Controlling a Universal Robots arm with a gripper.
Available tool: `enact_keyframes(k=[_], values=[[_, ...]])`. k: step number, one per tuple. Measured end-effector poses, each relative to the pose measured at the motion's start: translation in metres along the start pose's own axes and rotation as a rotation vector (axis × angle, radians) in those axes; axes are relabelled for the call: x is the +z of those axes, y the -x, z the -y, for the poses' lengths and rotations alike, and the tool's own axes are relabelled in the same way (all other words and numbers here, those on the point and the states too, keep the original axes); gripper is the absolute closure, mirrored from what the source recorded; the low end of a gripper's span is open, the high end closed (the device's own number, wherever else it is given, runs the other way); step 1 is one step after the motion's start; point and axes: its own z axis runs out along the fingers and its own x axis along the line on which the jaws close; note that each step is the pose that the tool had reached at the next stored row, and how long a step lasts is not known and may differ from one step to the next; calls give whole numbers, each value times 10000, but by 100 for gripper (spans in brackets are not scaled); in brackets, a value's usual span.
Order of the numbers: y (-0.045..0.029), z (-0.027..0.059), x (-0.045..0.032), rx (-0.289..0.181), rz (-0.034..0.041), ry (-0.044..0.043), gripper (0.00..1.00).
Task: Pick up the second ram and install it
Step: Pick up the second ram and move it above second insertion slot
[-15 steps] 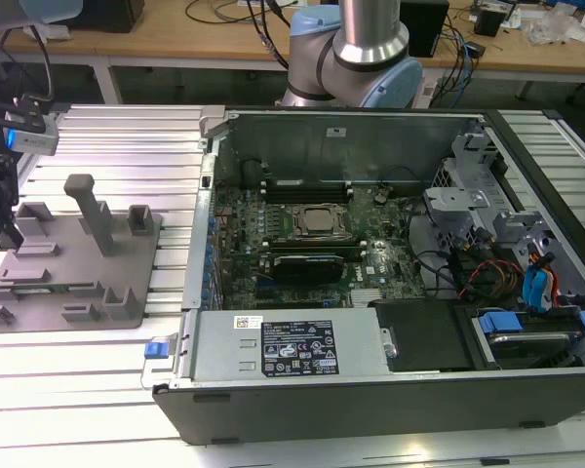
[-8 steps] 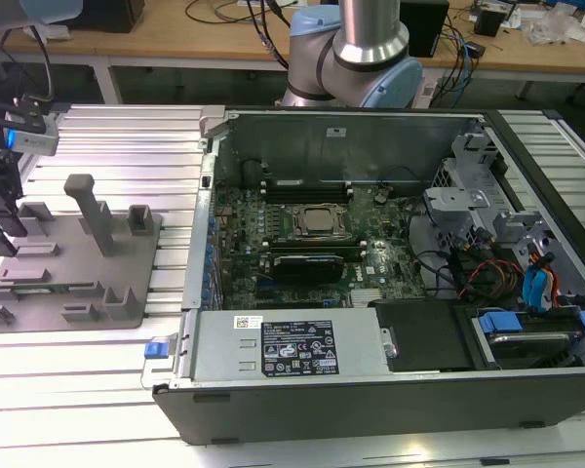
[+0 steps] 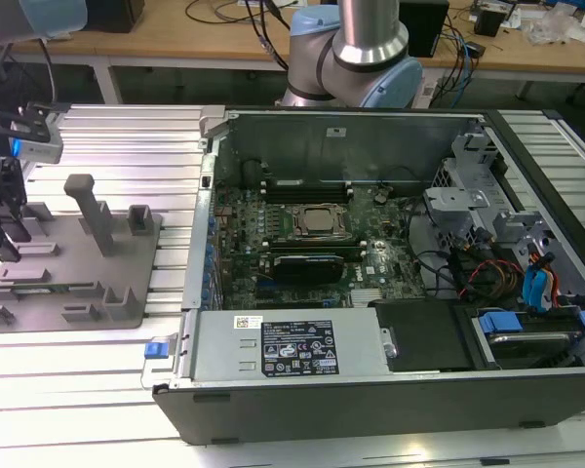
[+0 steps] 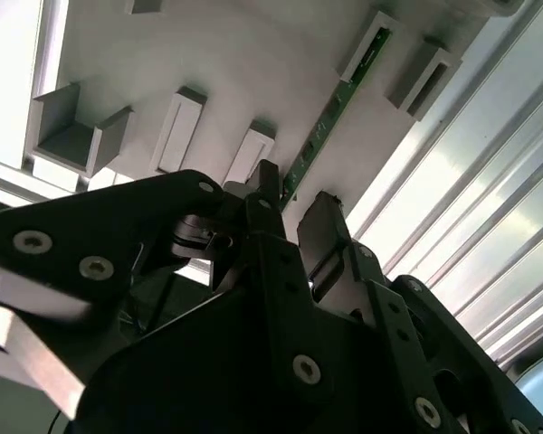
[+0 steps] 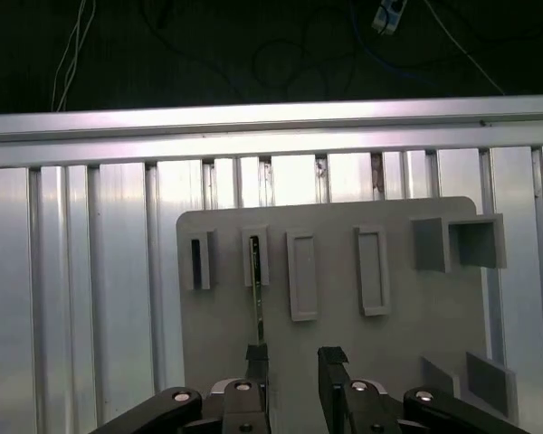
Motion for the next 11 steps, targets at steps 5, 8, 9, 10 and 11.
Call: enact_keyframes(k=[5,8,9,10,11], values=[[-2,3,68,0,0,0,66],[-13,6,112,-1,-1,1,66],[-23,7,123,-1,0,-1,66],[-41,8,140,0,0,0,66],[-56,10,156,0,1,-1,66]])
